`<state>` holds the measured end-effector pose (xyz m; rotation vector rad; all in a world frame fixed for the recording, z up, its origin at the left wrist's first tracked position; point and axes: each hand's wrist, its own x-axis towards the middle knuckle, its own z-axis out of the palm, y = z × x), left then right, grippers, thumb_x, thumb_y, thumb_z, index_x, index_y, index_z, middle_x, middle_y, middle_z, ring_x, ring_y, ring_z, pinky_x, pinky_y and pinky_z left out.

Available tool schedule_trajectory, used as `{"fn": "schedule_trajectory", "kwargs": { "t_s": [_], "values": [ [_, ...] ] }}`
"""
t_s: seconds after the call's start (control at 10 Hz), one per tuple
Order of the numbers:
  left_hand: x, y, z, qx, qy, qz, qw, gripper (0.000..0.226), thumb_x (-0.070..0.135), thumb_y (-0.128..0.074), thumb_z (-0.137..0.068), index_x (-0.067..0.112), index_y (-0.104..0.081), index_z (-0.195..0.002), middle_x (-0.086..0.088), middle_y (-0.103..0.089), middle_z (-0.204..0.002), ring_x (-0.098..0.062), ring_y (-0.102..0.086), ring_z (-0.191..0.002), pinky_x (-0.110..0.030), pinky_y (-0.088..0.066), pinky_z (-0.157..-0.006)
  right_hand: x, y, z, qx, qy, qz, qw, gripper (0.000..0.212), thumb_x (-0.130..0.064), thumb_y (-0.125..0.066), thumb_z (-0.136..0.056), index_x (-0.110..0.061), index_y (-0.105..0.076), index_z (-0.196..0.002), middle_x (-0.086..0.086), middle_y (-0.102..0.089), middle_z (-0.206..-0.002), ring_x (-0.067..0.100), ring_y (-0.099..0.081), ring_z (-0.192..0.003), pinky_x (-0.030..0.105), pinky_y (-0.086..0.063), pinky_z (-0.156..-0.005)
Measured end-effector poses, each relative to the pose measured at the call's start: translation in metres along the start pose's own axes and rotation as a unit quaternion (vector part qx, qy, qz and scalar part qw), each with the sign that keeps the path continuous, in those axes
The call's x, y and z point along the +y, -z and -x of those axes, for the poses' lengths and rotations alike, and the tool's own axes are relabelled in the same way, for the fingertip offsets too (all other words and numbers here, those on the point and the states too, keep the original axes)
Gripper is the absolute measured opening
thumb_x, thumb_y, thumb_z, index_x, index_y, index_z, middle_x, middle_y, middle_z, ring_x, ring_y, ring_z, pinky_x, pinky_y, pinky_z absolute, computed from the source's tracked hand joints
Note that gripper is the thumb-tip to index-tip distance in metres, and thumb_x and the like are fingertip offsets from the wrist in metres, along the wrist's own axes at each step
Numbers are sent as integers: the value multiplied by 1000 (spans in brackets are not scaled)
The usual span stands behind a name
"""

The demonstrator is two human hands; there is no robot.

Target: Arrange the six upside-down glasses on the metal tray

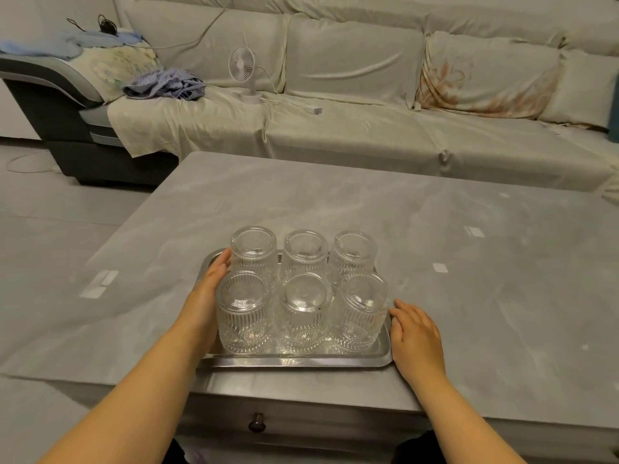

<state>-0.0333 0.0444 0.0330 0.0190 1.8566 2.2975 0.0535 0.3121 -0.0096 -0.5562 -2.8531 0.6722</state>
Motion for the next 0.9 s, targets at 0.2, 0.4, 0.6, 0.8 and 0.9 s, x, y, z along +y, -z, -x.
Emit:
{"fn": "schedule_trajectory", "kwargs": {
  "t_s": [0.2, 0.4, 0.6, 0.8, 0.9],
  "values": [
    [1, -3, 5, 29, 23, -15, 999, 31, 48, -34, -87, 34, -54, -106, 15, -56, -100, -5, -54, -93, -31, -41, -78, -2, 2, 0, -1, -3, -2, 1000, 35, -12, -33, -93, -13, -50, -124, 5, -42, -143, 23, -30, -134, 32, -18, -112],
    [-9, 16, 27, 144, -102, -310, 934, 38, 23, -29, -94, 16, -42, -129, -7, -42, -140, -21, -33, -130, -28, -22, -103, -2, 3, 1, 8, -1, -14, 1000, 37, -13, -34, -92, -14, -46, -127, 5, -43, -142, 22, -31, -134, 33, -18, -112],
    [-29, 57, 40, 102, -46, -542, 833, 41, 16, -43, -90, 13, -39, -130, -14, -40, -141, -27, -28, -135, -44, -14, -112, -2, 2, 1, 2, -7, -21, 1000, 36, -13, -33, -93, -14, -48, -126, 5, -43, -142, 22, -31, -134, 34, -18, -113],
    [-36, 60, 39, 86, -47, -592, 800, 47, 23, -37, -90, 24, -25, -136, -5, -33, -147, -18, -22, -138, -38, -9, -113, -4, 3, 6, 21, -26, -76, 997, 33, -9, -39, -91, -7, -52, -121, 13, -50, -136, 27, -39, -128, 36, -26, -110],
    [-39, 63, 37, 87, -57, -604, 790, 47, 22, -35, -91, 24, -24, -136, -4, -33, -147, -17, -21, -138, -38, -9, -113, -15, 21, 7, 75, -113, -265, 955, 29, -3, -44, -88, -1, -54, -115, 19, -56, -125, 28, -50, -114, 32, -37, -96]
  ]
}}
